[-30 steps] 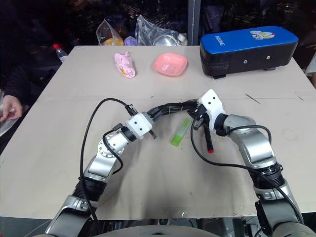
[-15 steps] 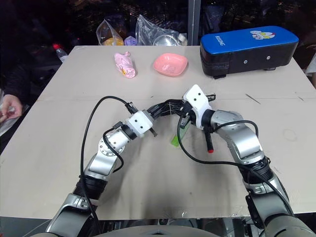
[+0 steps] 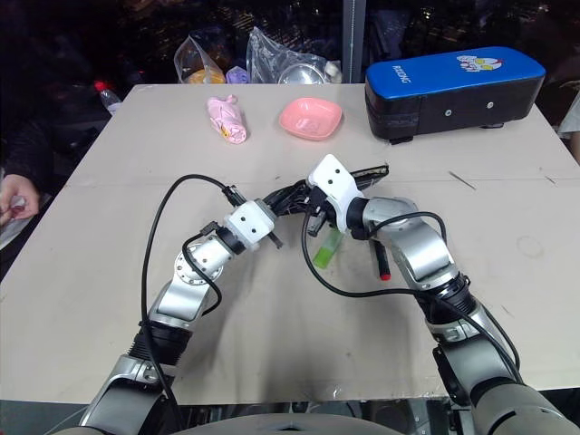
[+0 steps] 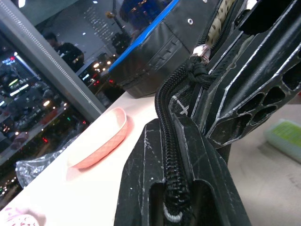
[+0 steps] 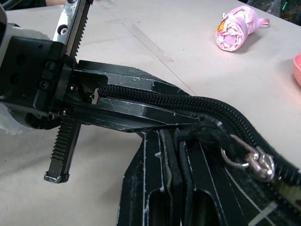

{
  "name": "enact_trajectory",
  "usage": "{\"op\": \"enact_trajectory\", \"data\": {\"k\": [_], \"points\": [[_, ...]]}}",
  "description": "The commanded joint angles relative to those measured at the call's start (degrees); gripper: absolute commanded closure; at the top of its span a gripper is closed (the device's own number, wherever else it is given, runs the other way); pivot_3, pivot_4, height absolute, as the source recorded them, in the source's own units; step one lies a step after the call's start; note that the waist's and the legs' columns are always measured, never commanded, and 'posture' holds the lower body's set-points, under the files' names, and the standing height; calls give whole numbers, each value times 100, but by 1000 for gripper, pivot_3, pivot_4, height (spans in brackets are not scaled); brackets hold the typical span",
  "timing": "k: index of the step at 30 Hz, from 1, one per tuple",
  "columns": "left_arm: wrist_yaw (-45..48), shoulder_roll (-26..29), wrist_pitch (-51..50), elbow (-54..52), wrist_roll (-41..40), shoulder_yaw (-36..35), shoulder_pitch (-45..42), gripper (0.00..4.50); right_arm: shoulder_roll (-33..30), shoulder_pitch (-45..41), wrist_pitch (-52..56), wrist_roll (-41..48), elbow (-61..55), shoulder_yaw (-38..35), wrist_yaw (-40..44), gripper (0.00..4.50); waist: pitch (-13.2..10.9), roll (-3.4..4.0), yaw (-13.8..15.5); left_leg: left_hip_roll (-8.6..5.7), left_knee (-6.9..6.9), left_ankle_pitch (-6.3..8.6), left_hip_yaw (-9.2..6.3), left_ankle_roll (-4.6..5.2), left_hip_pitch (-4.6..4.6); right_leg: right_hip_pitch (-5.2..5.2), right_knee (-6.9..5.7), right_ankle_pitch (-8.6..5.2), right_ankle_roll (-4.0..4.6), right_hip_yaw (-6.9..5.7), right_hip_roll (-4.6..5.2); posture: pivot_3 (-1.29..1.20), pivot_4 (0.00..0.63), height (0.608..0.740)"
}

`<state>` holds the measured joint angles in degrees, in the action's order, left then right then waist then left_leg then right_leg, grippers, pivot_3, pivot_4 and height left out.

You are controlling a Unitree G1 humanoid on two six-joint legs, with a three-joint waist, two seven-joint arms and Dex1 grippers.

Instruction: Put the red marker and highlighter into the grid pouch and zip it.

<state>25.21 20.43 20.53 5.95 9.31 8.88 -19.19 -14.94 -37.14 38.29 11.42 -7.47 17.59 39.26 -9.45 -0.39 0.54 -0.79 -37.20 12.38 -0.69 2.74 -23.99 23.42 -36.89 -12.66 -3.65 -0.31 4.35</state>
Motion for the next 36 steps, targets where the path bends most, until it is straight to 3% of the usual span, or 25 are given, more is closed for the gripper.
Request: {"op": "enact_trajectory", "data": {"k": [1, 7, 8, 9, 10, 11, 16, 17, 24, 25, 28, 34, 36], "points": [[193, -83, 73, -249, 11, 326, 47, 4490, 241, -260, -299, 106, -161, 115, 155, 4500, 0, 0, -1, 0, 0, 0, 0, 0, 0, 0, 0, 0, 0, 0, 0, 0, 150, 726], [132, -66, 3, -243, -6, 245, 101, 4490, -203, -195, -340, 62, -125, -141, 403, 4500, 0, 0, 13, 0, 0, 0, 1, 0, 0, 0, 0, 0, 0, 0, 1, 0, 150, 726], [110, -77, -25, -229, -22, 222, 102, 4500, -258, -178, -319, 84, -166, -176, 439, 3942, 0, 0, 13, 0, 0, 0, 1, 0, 0, 0, 0, 0, 0, 0, 1, 0, 150, 726], [85, -97, -63, -217, -45, 197, 101, 4500, -329, -153, -257, 120, -242, -200, 489, 3848, 0, 0, 10, 0, 0, 0, 1, 0, 0, 0, 0, 0, 0, 0, 2, 0, 150, 726], [72, -115, -93, -209, -66, 177, 100, 4500, -401, -126, -171, 192, -328, -225, 563, 3174, 0, 0, 9, 0, 0, 0, 1, 0, 0, 0, 0, 0, 0, 0, 2, 0, 150, 726], [70, -125, -107, -200, -73, 170, 89, 4500, -497, -89, -82, 257, -436, -246, 644, 2950, 0, 0, 13, 0, 0, 0, 1, 0, 0, 0, 0, 0, 0, 1, 2, 0, 150, 726], [100, -146, -108, -181, -66, 191, 53, 4500, -1183, 311, 294, 486, -1133, -350, 925, 374, -1, -2, 33, -1, -1, 0, -1, 0, -4, 1, 1, 0, 0, -1, 7, 0, 150, 726], [114, -143, -93, -178, -59, 201, 38, 4500, -1365, 413, 408, 586, -1311, -445, 982, 64, -1, -3, 38, -1, -1, 0, -3, 0, -4, 0, 2, 0, 0, -4, 9, 0, 150, 726], [114, -119, -52, -128, -39, 236, -39, 4500, -2500, 806, 1205, 1576, -2004, -1548, 1361, 64, -4, -7, 19, -1, -11, 0, -10, 0, -31, 14, 8, 0, 0, -8, 16, 0, 150, 726], [115, -116, -48, -125, -38, 238, -49, 4500, -2538, 782, 1286, 1701, -1966, -1746, 1317, 279, -4, -7, 18, 1, -11, 0, -11, 0, -31, 15, 7, 0, 0, -8, 16, 0, 150, 726], [108, -123, -11, -91, -17, 262, -75, 4500, -2504, 652, 1454, 1896, -1673, -2249, 988, 1344, -5, -8, 28, 3, -10, 0, -13, 0, -35, 16, 7, 0, 1, -11, 16, 0, 150, 726], [71, -189, 31, -41, 39, 332, -124, 4500, -2061, 330, 1503, 1658, -1047, -2044, 198, 4379, -5, -8, 27, 1, -14, 0, -15, 0, -44, 21, 10, 1, 1, -12, 16, 0, 150, 726], [70, -202, 35, -38, 50, 334, -132, 4500, -1993, 305, 1473, 1580, -928, -1925, 102, 4448, -5, -8, 34, -1, -15, 0, -22, 0, -55, 26, 12, 1, 1, -19, 16, 0, 150, 726]]}}
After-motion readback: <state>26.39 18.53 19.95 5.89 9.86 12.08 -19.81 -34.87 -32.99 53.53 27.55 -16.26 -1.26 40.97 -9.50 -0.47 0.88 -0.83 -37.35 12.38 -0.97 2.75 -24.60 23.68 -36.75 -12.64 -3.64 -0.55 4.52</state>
